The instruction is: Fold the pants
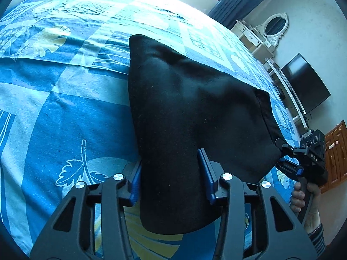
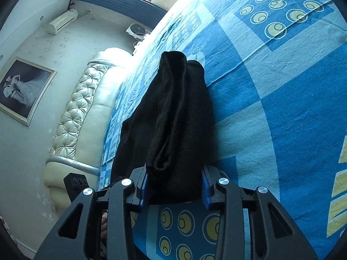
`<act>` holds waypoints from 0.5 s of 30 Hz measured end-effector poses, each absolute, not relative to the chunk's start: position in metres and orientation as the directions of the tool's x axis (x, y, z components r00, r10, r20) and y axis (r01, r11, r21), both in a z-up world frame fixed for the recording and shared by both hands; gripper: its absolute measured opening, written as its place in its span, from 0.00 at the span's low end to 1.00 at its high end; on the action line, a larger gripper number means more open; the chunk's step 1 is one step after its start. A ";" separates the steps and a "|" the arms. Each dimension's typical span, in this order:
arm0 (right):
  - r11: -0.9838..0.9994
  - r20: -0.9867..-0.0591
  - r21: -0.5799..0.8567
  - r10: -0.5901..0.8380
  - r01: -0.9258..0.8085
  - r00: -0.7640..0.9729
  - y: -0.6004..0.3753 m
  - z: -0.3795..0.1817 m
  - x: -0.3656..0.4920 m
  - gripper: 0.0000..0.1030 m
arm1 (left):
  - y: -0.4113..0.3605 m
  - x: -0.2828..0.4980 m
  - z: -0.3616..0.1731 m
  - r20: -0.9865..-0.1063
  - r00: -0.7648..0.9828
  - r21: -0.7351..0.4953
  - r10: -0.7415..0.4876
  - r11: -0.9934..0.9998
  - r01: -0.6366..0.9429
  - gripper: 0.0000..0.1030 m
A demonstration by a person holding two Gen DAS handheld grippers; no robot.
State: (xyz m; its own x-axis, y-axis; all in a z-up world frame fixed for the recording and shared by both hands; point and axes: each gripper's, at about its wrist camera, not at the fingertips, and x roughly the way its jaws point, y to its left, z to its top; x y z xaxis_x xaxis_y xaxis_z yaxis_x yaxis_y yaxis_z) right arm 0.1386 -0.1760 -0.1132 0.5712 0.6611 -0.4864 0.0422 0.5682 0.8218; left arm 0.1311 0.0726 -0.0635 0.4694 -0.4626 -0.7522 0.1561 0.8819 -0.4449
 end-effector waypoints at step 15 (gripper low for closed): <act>0.553 -0.491 0.830 0.667 0.069 0.560 -0.184 -0.119 0.096 0.37 | 0.071 0.099 -0.056 -0.784 0.448 -0.401 -0.430 0.901 0.165 0.42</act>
